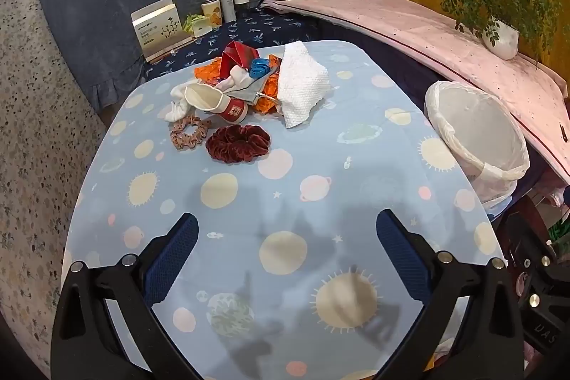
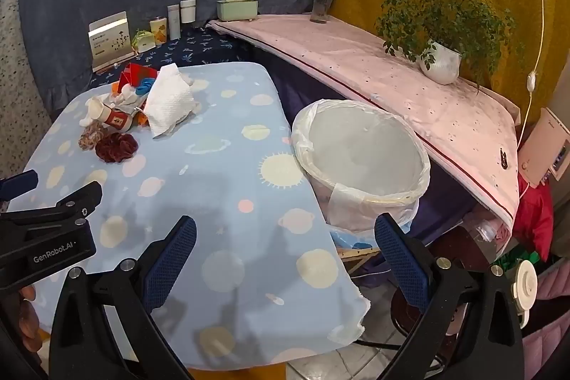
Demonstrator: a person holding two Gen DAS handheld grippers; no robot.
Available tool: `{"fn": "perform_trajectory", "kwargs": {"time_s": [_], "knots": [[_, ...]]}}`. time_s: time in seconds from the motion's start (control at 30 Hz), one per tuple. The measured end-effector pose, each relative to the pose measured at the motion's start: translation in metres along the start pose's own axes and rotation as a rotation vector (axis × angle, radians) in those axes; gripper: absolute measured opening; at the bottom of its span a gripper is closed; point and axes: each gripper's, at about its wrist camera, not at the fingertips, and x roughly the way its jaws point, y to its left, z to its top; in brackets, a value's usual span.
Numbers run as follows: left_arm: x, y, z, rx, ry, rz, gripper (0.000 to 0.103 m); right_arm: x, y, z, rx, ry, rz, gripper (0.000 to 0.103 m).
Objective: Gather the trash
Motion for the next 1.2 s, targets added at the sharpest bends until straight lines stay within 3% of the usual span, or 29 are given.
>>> {"fn": "perform_trajectory", "kwargs": {"time_s": [1.2], "knots": [[-0.014, -0.003, -0.004, -0.007, -0.064, -0.016, 0.096, -0.01, -0.002, -0.002, 0.019, -0.023, -0.011, 0.096]]}}
